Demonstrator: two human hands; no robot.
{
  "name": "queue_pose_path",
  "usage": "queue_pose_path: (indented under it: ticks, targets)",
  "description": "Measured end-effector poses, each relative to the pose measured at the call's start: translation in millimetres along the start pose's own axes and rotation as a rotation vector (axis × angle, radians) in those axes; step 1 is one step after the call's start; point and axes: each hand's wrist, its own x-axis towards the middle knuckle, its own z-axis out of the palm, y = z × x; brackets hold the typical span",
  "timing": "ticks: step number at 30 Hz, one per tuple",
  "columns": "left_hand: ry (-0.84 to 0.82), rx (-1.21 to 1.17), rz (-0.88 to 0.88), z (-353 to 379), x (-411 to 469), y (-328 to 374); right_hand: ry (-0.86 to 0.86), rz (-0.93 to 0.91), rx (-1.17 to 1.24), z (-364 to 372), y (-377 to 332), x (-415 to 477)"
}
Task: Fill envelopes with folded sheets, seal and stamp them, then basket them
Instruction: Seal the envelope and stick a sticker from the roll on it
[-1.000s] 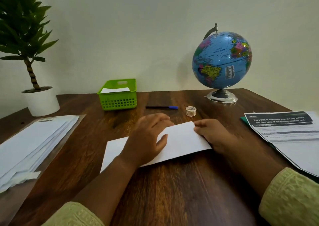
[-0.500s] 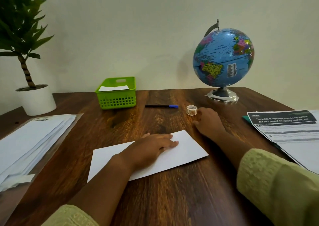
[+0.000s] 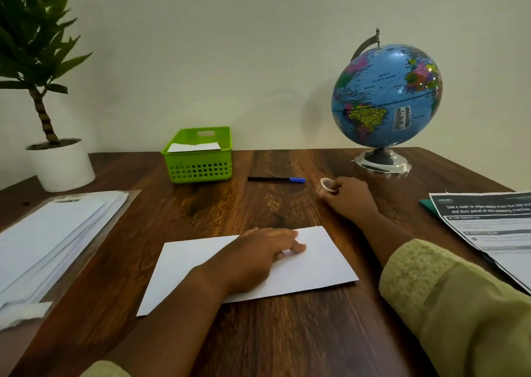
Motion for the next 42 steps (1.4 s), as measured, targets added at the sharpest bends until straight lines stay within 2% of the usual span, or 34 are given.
queue_pose_path:
  ticks: [3, 8, 10, 13, 16, 18, 21, 27, 33, 39, 42]
  targets:
    - [0.054, -0.109, 0.024, -4, 0, -3, 0.012, -0.080, 0.155, -12, -4, -12]
    - [0.470, -0.585, -0.088, -17, -3, -1, 0.097, -0.372, 0.345, -24, -37, -52]
    - [0.546, -0.678, -0.087, -19, -4, 2, 0.062, -0.475, 0.425, -27, -49, -70]
    - [0.600, -0.572, 0.010, -20, -8, 8, -0.052, -0.569, 0.471, -29, -60, -88]
    - [0.693, -0.329, 0.140, -21, -9, 12, -0.125, -0.567, 0.502, -31, -67, -96]
    - [0.752, -0.247, 0.163, -23, -10, 13, -0.157, -0.555, 0.523, -32, -68, -98]
    - [0.804, -0.209, 0.156, -24, -10, 11, -0.183, -0.567, 0.520, -33, -69, -99]
    - [0.791, -0.182, 0.144, -25, -10, 12, -0.205, -0.573, 0.473, -32, -66, -95]
    - [0.877, -0.103, 0.147, -29, -11, 12, -0.250, -0.539, 0.481, -30, -68, -96]
    - [0.813, -0.104, 0.194, -29, -13, 13, -0.200, -0.559, 0.487, -30, -66, -96]
    - [0.772, -0.006, 0.208, -28, -13, 13, -0.197, -0.543, 0.493, -30, -67, -96]
